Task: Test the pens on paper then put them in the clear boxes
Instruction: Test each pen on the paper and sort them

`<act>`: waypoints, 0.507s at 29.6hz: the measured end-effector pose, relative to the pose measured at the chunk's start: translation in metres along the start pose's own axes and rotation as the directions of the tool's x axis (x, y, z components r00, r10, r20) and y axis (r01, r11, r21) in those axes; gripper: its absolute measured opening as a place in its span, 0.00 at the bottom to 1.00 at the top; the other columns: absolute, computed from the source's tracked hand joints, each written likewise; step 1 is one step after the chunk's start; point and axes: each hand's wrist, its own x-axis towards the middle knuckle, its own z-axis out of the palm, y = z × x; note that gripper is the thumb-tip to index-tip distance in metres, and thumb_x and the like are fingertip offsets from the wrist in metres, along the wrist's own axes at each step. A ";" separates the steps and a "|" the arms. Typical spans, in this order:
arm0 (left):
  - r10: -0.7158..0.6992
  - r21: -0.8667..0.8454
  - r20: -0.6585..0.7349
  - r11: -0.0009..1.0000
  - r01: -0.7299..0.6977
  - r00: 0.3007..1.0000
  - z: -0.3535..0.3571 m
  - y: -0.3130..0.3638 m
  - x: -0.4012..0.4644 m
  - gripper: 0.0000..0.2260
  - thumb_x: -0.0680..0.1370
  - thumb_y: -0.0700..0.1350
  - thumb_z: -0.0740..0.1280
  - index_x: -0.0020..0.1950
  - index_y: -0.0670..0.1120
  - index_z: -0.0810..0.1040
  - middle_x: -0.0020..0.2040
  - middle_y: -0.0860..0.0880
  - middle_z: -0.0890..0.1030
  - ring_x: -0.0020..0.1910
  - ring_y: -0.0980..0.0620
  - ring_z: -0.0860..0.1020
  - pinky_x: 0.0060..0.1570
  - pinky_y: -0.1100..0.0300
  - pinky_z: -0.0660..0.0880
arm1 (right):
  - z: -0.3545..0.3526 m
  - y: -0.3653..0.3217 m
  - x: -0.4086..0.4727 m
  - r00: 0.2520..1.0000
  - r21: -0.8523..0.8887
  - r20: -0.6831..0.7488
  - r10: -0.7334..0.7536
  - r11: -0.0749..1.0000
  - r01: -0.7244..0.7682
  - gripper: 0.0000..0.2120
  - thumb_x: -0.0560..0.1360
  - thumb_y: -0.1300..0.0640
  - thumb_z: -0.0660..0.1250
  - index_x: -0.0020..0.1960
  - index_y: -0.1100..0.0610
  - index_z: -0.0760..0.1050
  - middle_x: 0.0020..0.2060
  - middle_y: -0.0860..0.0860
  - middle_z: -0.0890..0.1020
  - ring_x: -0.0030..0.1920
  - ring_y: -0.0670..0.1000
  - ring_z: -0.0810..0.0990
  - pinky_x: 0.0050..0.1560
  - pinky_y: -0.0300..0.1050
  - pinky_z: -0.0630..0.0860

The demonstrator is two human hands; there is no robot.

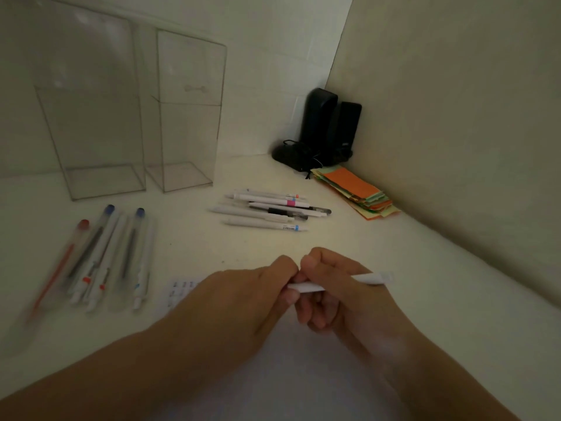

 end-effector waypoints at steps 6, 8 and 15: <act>-0.017 -0.068 0.052 0.998 0.020 0.999 -0.005 0.002 0.003 0.10 0.78 0.56 0.50 0.48 0.53 0.68 0.28 0.57 0.73 0.24 0.57 0.71 0.24 0.73 0.60 | -0.002 -0.002 -0.005 0.998 0.049 0.003 -0.057 0.997 0.056 0.13 0.73 0.55 0.59 0.33 0.59 0.74 0.23 0.56 0.76 0.21 0.48 0.69 0.23 0.35 0.65; -0.049 -0.108 0.039 0.993 0.053 0.998 -0.006 0.000 0.003 0.11 0.75 0.61 0.49 0.50 0.58 0.63 0.29 0.59 0.71 0.31 0.58 0.73 0.23 0.70 0.64 | -0.007 -0.004 -0.003 0.998 0.084 0.021 -0.052 0.995 0.050 0.14 0.73 0.54 0.58 0.35 0.60 0.76 0.24 0.57 0.77 0.21 0.49 0.71 0.23 0.36 0.67; -0.054 0.064 0.224 0.997 0.041 0.973 0.000 -0.031 -0.004 0.32 0.61 0.77 0.39 0.61 0.68 0.57 0.50 0.64 0.62 0.46 0.63 0.68 0.39 0.74 0.62 | -0.036 -0.005 0.002 0.939 -0.188 -0.341 0.051 0.975 -0.121 0.14 0.70 0.50 0.66 0.31 0.58 0.70 0.18 0.47 0.71 0.20 0.46 0.62 0.21 0.35 0.59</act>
